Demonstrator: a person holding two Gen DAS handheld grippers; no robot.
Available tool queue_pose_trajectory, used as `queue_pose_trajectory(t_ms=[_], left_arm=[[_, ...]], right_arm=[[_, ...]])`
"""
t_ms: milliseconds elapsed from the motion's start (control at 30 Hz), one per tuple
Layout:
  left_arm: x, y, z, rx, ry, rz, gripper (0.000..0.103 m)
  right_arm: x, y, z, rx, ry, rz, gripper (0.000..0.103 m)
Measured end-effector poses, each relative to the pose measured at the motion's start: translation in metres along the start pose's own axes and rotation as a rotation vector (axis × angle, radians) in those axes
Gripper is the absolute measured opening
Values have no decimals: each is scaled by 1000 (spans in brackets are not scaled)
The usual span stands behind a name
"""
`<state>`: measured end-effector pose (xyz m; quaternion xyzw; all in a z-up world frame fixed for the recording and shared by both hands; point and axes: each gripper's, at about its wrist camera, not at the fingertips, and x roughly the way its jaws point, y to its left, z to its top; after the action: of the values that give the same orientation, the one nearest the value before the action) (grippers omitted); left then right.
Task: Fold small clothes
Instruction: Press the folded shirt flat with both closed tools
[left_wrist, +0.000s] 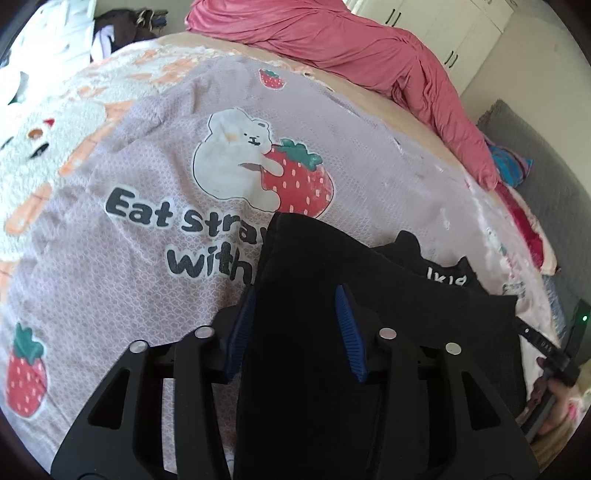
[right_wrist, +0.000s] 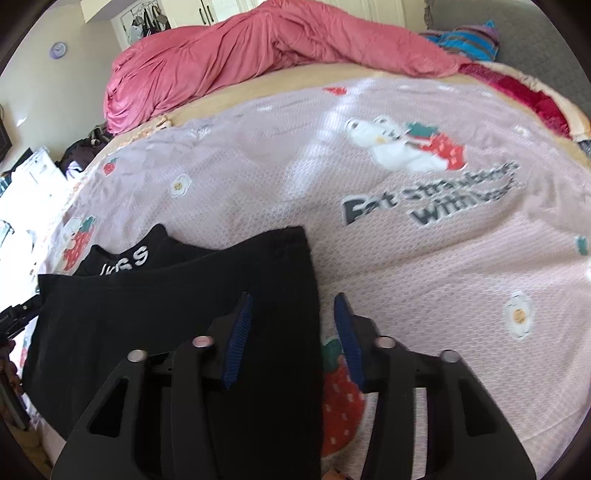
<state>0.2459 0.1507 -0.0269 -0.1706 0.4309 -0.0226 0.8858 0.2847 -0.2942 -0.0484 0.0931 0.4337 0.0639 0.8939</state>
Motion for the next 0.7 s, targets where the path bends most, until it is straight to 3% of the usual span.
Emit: queue_pose_trajectory(t_ms=[33,67,400,500,700], left_arm=[[0,0,-1,8,-2,10,6],[-1,1,-1,10,-5,5,2],[-38,-7,14,30,-129,-31,2],[-31,-6,19,29,-128,-4,2],[0,3,4,37,-53,85,2]], right_arm=[[1,1,-2,0,0,10,9],[-1,2,-3,-3,-8,12,7],[-45,5,16,-7,-169,59,6],[-36,6,22,-19,-157,38,6],[-8,7,8,-38,-88,-34,7]])
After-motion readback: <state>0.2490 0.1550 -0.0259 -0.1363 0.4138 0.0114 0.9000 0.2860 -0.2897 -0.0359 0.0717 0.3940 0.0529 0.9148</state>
